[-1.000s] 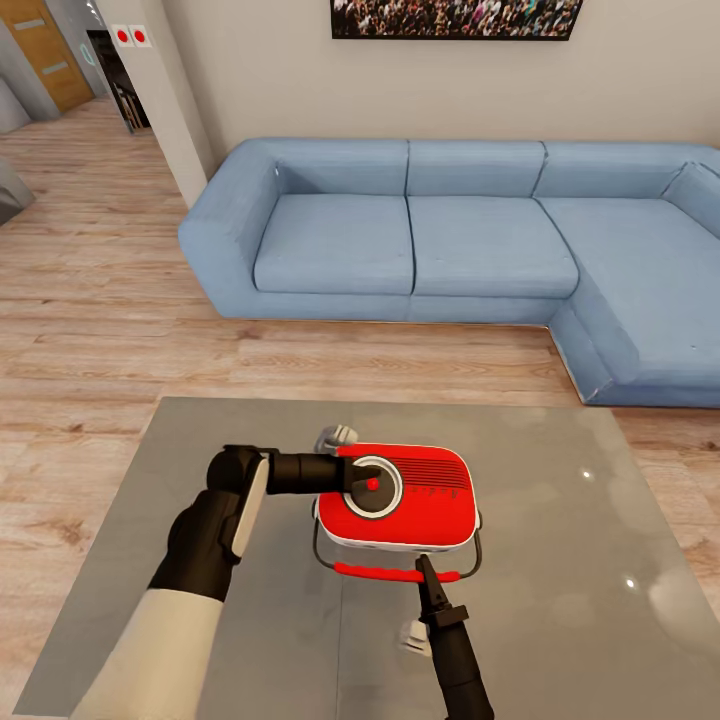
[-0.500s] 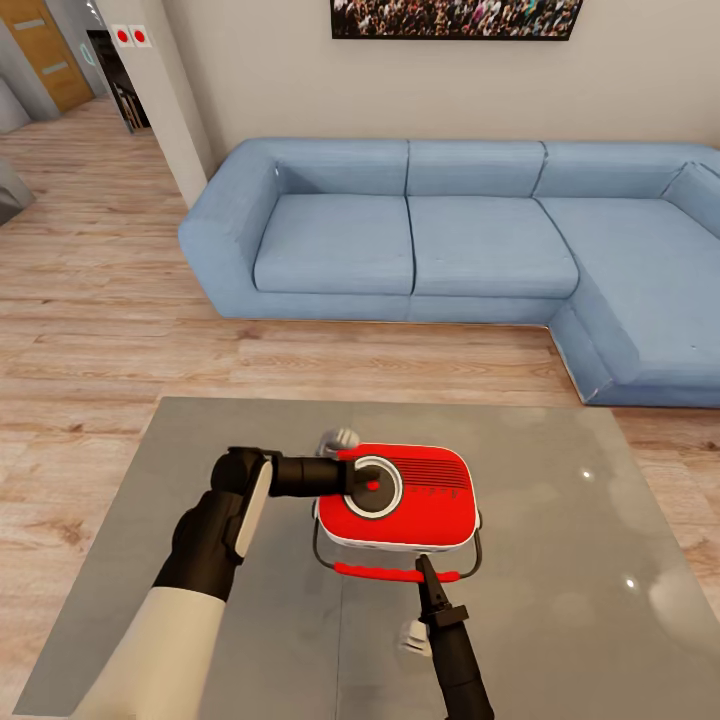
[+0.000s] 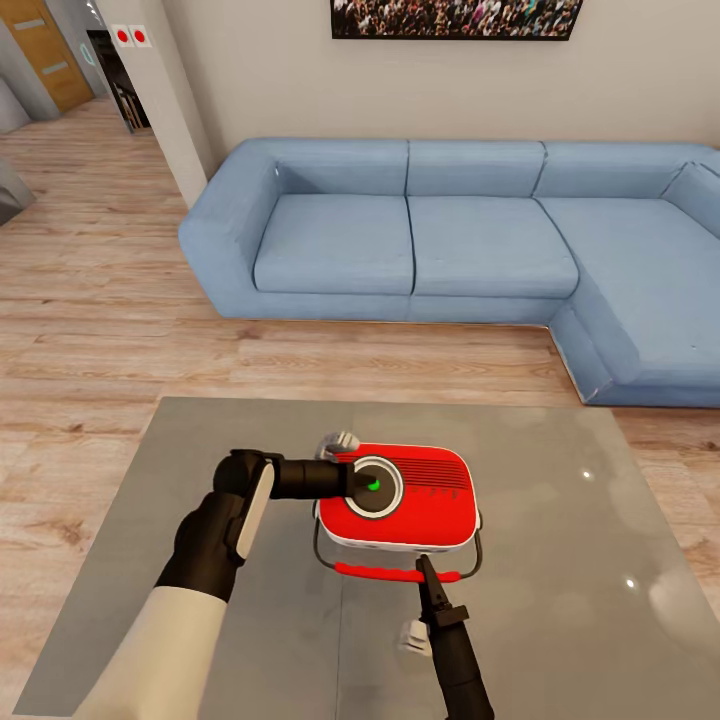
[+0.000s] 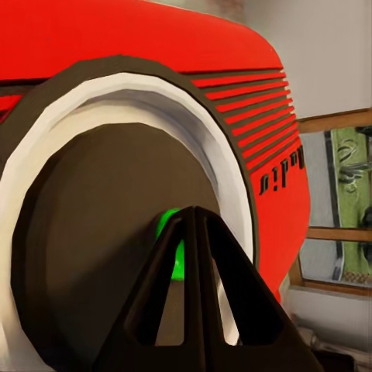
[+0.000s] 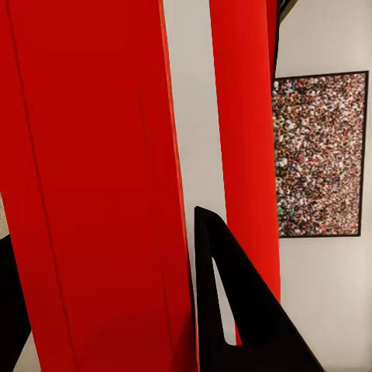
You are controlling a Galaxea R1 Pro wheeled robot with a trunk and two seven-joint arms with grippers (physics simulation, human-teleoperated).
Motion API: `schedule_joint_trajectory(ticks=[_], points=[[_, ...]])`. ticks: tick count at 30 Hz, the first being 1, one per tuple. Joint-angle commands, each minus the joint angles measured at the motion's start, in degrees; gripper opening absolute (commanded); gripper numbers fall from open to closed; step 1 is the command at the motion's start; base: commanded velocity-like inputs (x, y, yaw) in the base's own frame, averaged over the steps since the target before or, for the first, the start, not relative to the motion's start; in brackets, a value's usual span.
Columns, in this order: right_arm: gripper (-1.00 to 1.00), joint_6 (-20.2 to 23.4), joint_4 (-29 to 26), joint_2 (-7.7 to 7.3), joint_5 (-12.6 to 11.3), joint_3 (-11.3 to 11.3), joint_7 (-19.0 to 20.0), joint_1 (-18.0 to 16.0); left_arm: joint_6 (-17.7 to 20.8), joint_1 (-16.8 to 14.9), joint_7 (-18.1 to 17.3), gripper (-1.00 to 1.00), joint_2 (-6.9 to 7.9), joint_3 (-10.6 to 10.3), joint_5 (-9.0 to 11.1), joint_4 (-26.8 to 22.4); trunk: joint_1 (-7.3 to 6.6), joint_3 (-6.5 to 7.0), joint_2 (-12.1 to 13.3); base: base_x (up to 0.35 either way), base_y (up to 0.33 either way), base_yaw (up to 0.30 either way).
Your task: Turn on the radio receiver that's on the table in the living room.
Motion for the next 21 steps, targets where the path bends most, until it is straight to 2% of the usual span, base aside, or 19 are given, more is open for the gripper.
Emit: schedule_joint_trajectory(ticks=[1, 7, 11, 16, 21], points=[[-1.00, 0.41, -0.12, 0.00, 0.60, 0.02, -0.10, -0.03, 0.00, 0.01, 0.07, -1.00, 0.01, -0.02, -0.95, 0.15, 0.00, 0.00, 0.00, 0.000, 0.000, 0.000], [-1.00, 0.41, -0.12, 0.00, 0.60, 0.02, -0.10, -0.03, 0.00, -0.07, 0.09, -1.00, 0.01, -0.02, -0.57, 0.36, 0.00, 0.00, 0.00, 0.000, 0.000, 0.000], [-1.00, 0.38, -0.11, 0.00, 0.60, 0.02, -0.03, -0.03, 0.00, -0.07, 0.04, -1.00, 0.01, -0.02, 0.98, -0.80, 0.00, 0.00, 0.00, 0.000, 0.000, 0.000], [-1.00, 0.33, -0.08, -0.07, 0.60, -0.05, -0.01, -0.03, 0.00, -0.07, 0.01, -1.00, 0.10, -0.12, 6.34, -3.93, 0.00, 0.00, 0.00, 0.000, 0.000, 0.000], [-1.00, 0.32, 0.01, -0.08, 0.60, -0.07, -0.01, -0.03, 0.00, -0.07, -0.12, -1.00, 0.41, -0.18, 12.16, -9.41, 0.00, 0.00, 0.00, 0.000, 0.000, 0.000]])
